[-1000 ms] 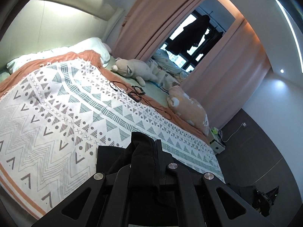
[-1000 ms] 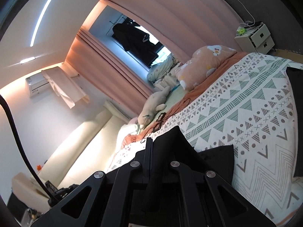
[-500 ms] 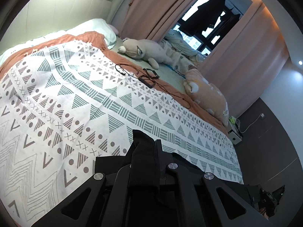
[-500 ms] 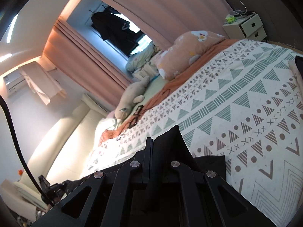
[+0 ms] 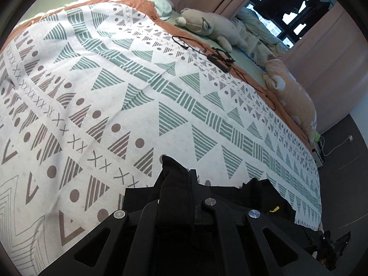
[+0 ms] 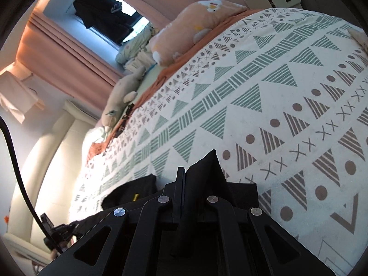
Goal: Fold large clothes
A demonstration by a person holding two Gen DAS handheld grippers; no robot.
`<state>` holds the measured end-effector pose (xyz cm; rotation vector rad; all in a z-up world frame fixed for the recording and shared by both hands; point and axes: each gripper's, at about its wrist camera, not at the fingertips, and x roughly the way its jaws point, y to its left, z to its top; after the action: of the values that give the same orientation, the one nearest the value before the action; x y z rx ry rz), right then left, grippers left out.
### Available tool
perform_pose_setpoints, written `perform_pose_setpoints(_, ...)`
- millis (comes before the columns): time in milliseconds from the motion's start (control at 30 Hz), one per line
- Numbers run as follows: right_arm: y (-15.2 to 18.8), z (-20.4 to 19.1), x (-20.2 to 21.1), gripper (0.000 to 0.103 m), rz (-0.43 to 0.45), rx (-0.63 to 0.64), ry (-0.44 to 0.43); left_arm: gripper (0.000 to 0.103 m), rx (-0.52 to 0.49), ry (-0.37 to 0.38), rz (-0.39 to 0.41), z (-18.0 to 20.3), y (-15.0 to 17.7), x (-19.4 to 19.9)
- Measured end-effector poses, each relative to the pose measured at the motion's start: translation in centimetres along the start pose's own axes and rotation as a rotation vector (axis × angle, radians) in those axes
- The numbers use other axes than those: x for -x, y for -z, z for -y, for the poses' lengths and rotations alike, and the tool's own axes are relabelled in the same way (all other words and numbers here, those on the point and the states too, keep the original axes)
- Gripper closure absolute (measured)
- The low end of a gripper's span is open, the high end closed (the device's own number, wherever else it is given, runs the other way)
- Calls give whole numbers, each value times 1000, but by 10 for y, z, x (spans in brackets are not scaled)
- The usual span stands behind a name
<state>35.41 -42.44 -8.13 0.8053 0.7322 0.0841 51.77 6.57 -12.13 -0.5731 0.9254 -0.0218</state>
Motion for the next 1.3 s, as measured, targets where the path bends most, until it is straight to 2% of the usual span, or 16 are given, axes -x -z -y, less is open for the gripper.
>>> perform_pose_setpoints(200, -12, -8, -21, 97, -17, 29, 37, 98, 31, 3, -23, -2, -9, -17)
perform_pose_setpoints(233, -15, -10, -23, 96, -27, 33, 46, 91, 39, 13, -32, -3, -11, -18)
perform_pose_setpoints(267, -17, -10, -26, 87, -43, 32, 51, 79, 50, 24, -38, -3, -13, -18)
perform_pose_setpoints(300, -19, -11, -29, 67, -61, 27, 50, 71, 63, 46, -32, -4, -15, -16)
perform_pose_setpoints(367, -20, -11, -24, 38, -49, 29, 52, 34, 69, 71, 7, -3, -17, -4)
perform_pose_setpoints(433, -21, -15, -10, 32, 0, 57, 58, 19, 48, 73, 74, 0, -17, 12)
perform_pose_setpoints(633, -18, -13, 13, 32, 4, 103, 104, 18, -21, 21, 71, -4, -9, 25)
perform_pose_setpoints(800, -10, -2, 11, 32, -69, 160, 193, 18, -88, -46, 41, -15, 3, 18)
perform_pose_setpoints(900, -5, 6, -5, 32, -148, 188, 239, 22, -120, -87, 12, -21, 4, 5)
perform_pose_setpoints(1033, 2, 13, -32, 38, -236, 212, 290, 41, -176, -150, -66, -22, 2, -29)
perform_pose_setpoints(1100, 2, 17, -42, 71, -245, 208, 284, 48, -202, -164, -95, -20, 0, -45)
perform_pose_setpoints(1133, 2, 17, -44, 77, -247, 202, 276, 52, -213, -168, -106, -18, -2, -52)
perform_pose_setpoints(1167, 0, 18, -46, 90, -240, 194, 268, 64, -220, -163, -114, -17, -5, -57)
perform_pose_setpoints(1200, -3, 19, -46, 94, -222, 190, 248, 74, -224, -150, -125, -15, -7, -63)
perform_pose_setpoints(1233, -4, 18, -47, 95, -213, 190, 237, 98, -226, -146, -133, -12, -10, -67)
perform_pose_setpoints(1300, -9, 17, -46, 97, -178, 195, 230, 102, -247, -169, -113, -6, -14, -72)
